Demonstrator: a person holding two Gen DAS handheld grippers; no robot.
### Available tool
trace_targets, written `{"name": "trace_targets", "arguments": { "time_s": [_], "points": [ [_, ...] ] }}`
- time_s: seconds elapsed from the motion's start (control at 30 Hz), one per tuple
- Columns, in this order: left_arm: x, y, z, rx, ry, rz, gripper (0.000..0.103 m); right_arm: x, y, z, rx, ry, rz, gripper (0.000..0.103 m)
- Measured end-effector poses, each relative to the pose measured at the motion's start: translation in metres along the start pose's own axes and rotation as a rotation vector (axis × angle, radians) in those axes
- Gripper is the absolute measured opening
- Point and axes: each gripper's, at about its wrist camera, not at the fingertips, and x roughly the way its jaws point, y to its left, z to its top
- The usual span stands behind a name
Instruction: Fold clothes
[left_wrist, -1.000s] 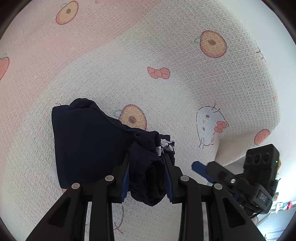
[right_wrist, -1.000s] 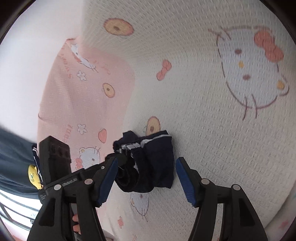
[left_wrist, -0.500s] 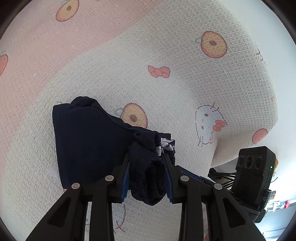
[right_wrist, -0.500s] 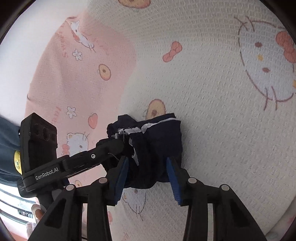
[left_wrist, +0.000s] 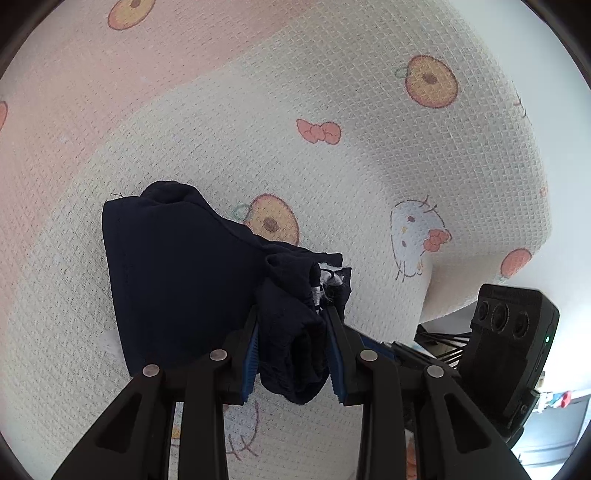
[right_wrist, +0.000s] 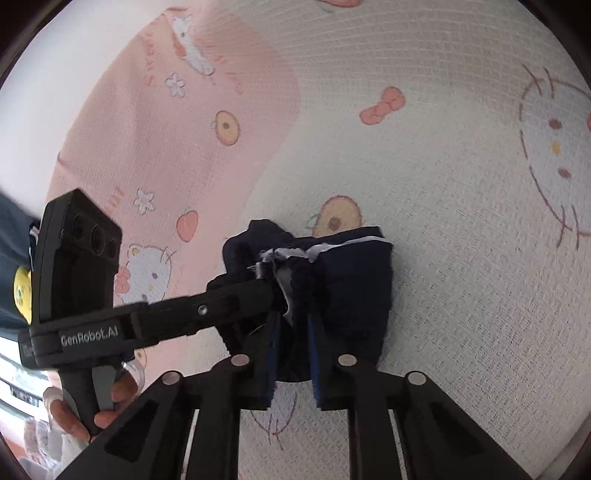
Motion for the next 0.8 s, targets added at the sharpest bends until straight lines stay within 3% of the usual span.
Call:
{"name": "trace_targets", "arguments": {
  "time_s": [0.3, 0.7, 0.8],
  "points": [
    [-0.029, 0.011, 0.012, -0.049, -0.009, -0.133, 0.028, 0.006, 0.024, -0.001, -0.049, -0.041, 0.09, 0.011],
    [-0.046, 0.042, 0.02, -0.055, -0.044, -0.049, 0.028, 0.047, 0.054, -0.008, -0.118, 0.022, 0.069, 0.011],
    [-0.045, 0.051, 0.022, -0.064, -0.089, 0.015, 0.028, 0.06, 0.058, -0.004, -0.143, 0.043, 0.045, 0.011]
  ]
}}
